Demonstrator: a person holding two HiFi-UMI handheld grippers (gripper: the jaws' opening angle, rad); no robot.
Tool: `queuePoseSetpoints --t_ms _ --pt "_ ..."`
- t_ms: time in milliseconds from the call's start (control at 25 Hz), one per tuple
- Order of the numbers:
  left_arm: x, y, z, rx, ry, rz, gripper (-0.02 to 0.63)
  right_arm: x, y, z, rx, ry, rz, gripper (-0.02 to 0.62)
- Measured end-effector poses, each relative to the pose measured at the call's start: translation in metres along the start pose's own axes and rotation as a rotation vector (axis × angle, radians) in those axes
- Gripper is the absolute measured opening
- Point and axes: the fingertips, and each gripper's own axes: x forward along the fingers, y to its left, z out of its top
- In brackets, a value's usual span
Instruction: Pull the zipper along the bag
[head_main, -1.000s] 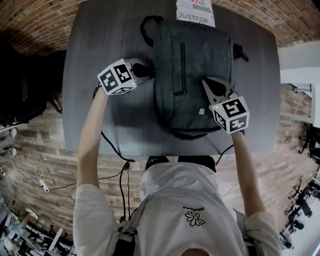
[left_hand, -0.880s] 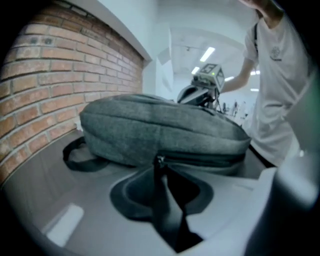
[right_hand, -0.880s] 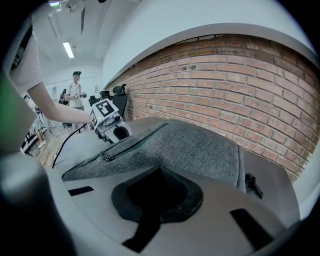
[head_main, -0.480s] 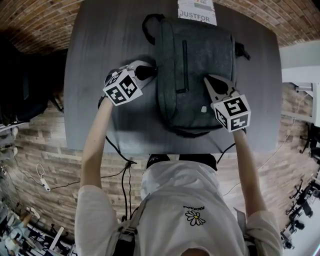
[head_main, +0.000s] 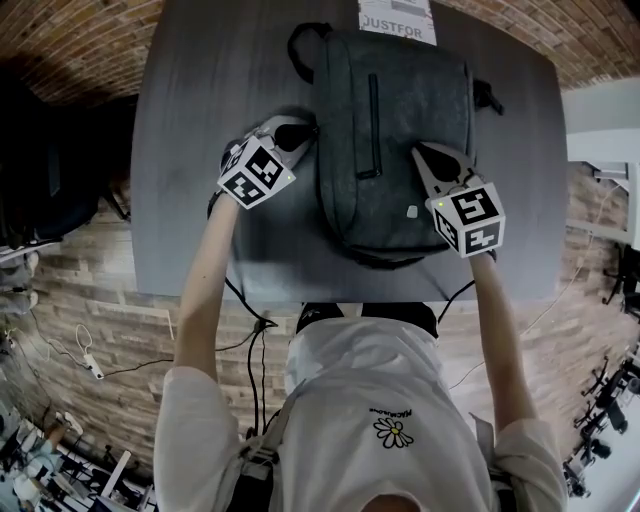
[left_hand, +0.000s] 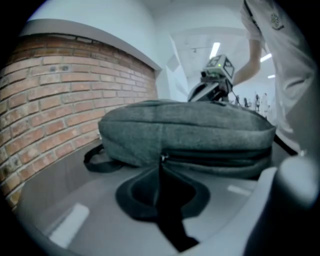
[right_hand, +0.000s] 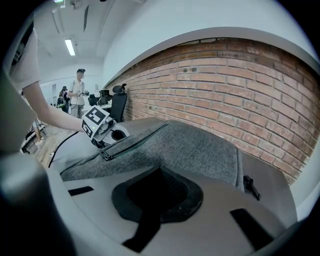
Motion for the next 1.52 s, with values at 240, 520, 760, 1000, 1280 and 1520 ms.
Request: queuePoseSetpoints --t_ms 240,520,760,1000,1280,1520 --pt "0.006 -0.002 0.002 0.107 0.051 -0.027 0.002 0.0 -0.001 0.0 -0.011 -0.001 -0.005 0.0" --pt "-0.002 -0.007 -0.003 0.189 0.129 -0.086 0.002 0.002 0.001 -0.001 -0.001 0.005 -0.005 0.0" --pt "-0.026 -0.057 -0.009 0.277 0.199 -0.201 0.002 0.002 -0.001 0.0 -0.004 0.014 -0.014 0.0" --pt "-0.049 -0.125 -0.016 0.286 0.247 -0.3 0.003 0.003 -0.001 0.0 -0.011 0.01 -0.034 0.0" --pt "-0.054 -0.184 -0.01 0.157 0.257 -0.3 0.008 0.003 0.0 -0.001 -0.025 0.012 -0.071 -0.004" --pt "-0.051 -0.216 -0.003 0.12 0.286 -0.34 0.017 0.005 0.008 0.0 -0.072 0.018 -0.08 -0.009"
